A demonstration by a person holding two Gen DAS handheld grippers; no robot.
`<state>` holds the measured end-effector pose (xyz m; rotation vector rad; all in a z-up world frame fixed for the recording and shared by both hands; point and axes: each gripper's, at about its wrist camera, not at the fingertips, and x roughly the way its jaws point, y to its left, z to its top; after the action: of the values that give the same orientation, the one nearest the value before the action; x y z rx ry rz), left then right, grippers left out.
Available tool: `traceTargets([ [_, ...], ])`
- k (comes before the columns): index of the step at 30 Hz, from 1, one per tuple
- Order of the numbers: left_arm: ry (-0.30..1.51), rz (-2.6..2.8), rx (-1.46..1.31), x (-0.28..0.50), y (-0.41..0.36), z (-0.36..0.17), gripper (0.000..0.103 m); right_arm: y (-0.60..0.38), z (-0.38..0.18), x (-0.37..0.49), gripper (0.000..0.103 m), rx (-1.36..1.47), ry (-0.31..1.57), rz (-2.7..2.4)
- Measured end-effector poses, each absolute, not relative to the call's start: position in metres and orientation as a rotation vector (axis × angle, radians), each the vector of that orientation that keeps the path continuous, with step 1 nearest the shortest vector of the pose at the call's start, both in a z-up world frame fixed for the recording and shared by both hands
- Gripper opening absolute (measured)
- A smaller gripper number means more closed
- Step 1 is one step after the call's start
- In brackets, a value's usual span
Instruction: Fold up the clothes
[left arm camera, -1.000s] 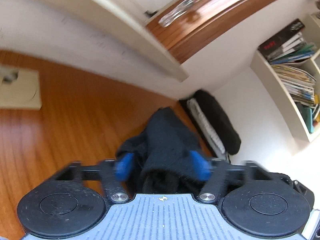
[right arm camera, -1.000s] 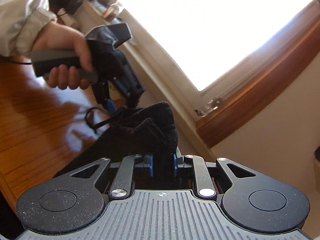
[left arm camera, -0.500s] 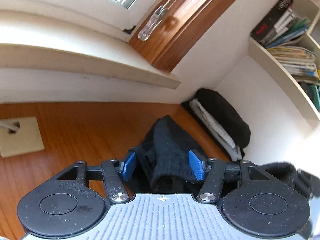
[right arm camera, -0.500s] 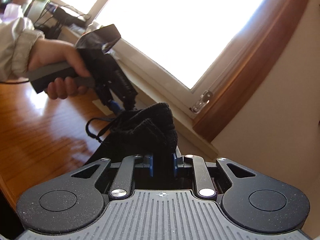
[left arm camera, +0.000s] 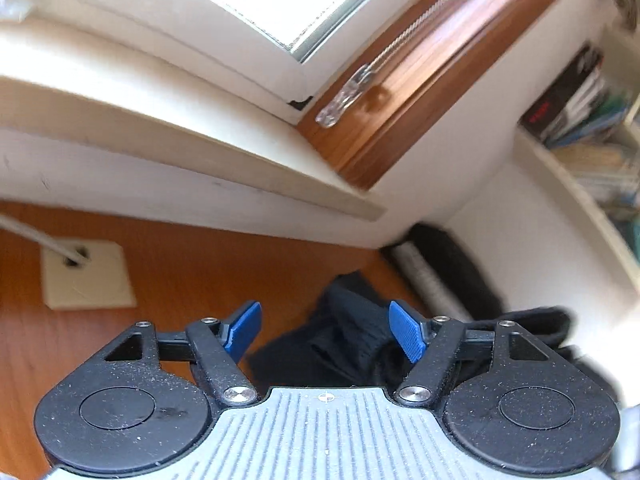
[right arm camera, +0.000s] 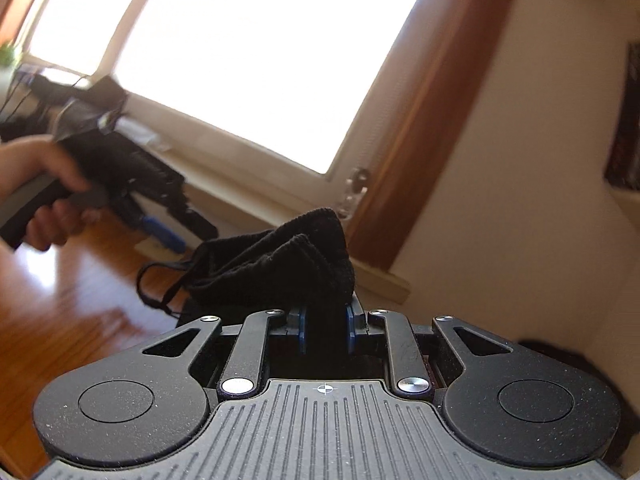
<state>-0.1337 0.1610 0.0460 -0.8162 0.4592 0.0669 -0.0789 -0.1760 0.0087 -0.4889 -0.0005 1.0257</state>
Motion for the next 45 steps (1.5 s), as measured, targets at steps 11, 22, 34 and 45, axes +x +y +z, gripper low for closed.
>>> traceTargets([
  [11, 0.462, -0.027, -1.048, -0.129, 0.166, 0.029, 0.078, -0.177, -0.009, -0.099, 0.019, -0.56, -0.028, 1.061],
  [22, 0.45, -0.035, -0.809, -0.116, 0.15, 0.049, 0.032, -0.181, -0.042, -0.141, 0.024, -0.714, -0.068, 1.214],
  [34, 0.499, 0.083, -0.684, -0.124, 0.158, 0.02, 0.057, -0.186, -0.073, -0.155, 0.06, -1.016, 0.017, 1.277],
  [45, 0.51, 0.054, -0.746, -0.128, 0.169, 0.013, 0.057, -0.167, -0.095, -0.16, 0.065, -1.352, -0.168, 1.174],
])
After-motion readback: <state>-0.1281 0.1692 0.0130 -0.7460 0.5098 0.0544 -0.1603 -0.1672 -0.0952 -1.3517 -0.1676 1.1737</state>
